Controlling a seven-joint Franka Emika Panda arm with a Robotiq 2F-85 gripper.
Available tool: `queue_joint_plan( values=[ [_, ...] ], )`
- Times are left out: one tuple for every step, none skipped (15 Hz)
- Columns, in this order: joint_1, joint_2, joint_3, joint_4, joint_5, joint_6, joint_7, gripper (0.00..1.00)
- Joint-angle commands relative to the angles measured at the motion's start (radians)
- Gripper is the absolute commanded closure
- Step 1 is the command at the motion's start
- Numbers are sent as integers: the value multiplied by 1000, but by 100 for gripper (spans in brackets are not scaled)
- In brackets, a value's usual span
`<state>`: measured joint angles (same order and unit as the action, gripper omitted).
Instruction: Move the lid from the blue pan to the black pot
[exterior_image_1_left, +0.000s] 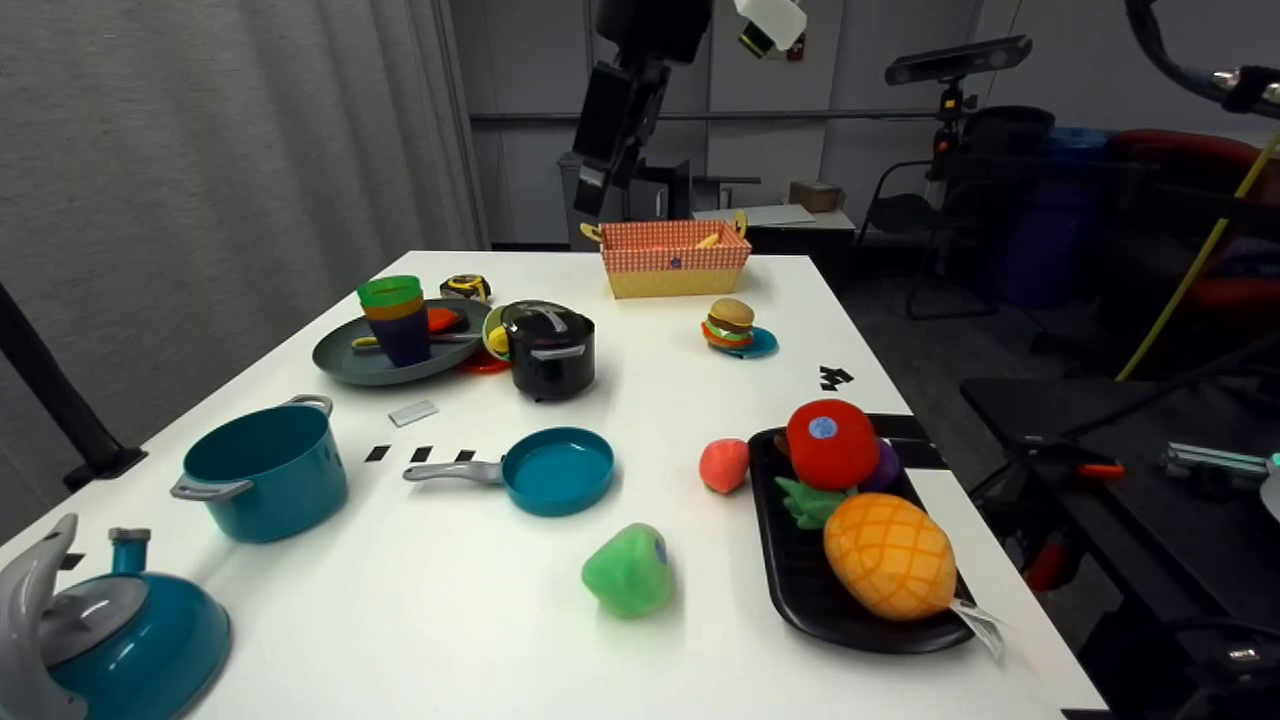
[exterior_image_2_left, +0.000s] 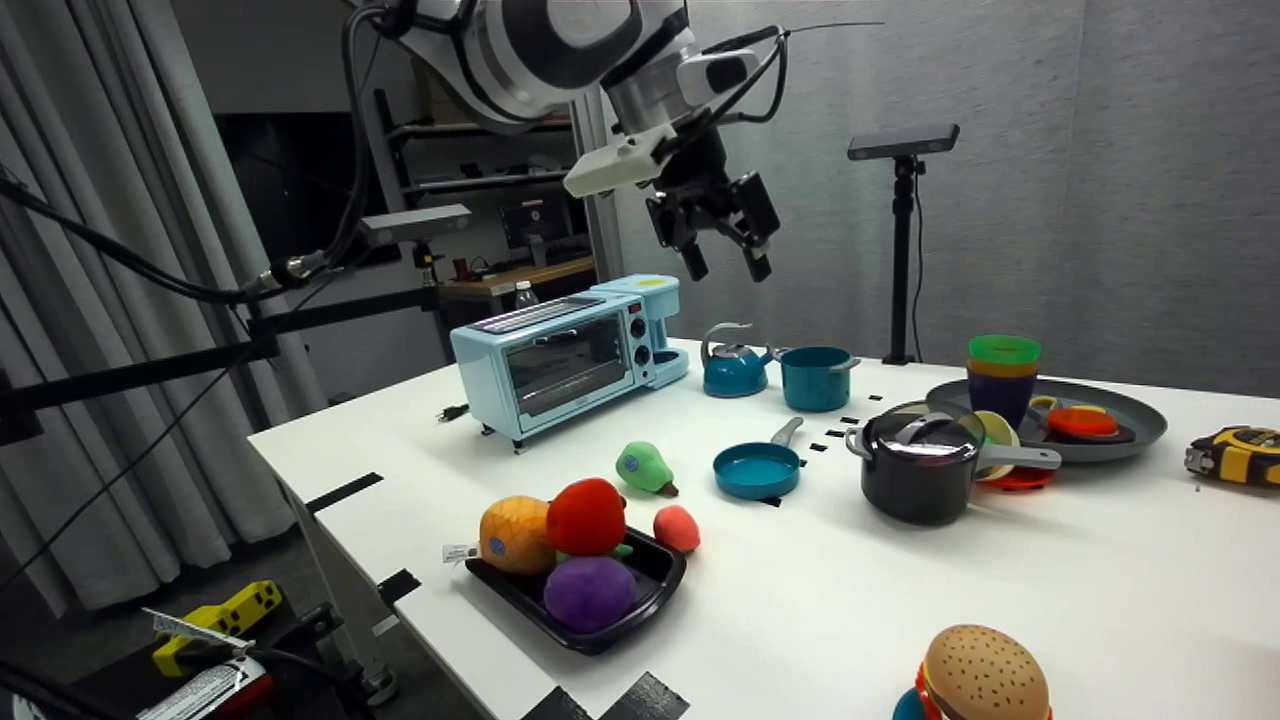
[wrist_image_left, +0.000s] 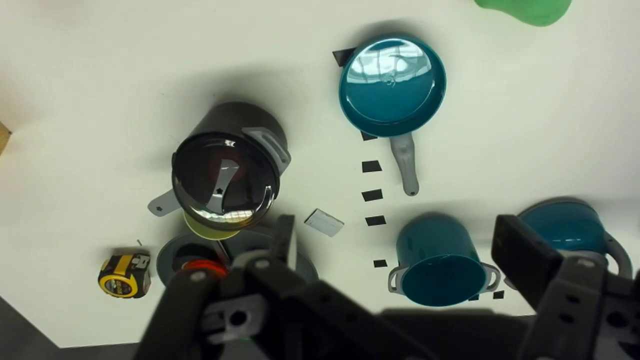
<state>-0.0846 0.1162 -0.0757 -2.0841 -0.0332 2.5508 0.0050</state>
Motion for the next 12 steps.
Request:
queue_joint_plan(
  values=[
    [2,-17,-2,-17,-2,-2,-1,0],
    [2,-30,-2,-30,-3,-2,-1,0],
    [2,-38,-2,-38,-3,-2,-1,0],
    [2,-41,-2,-42,-4,-2,-1,0],
    [2,-41,-2,-43,-4,-2,-1,0],
    [2,-41,-2,-43,-4,-2,-1,0],
    [2,-41,-2,-43,-4,-2,-1,0],
    [2,-41,-2,-43,-4,-2,-1,0],
    [2,-41,-2,-43,-4,-2,-1,0],
    [2,-41,-2,-43,-4,-2,-1,0],
    [2,-41,-2,-43,-4,-2,-1,0],
    [2,-41,-2,-43,-4,-2,-1,0]
  ],
)
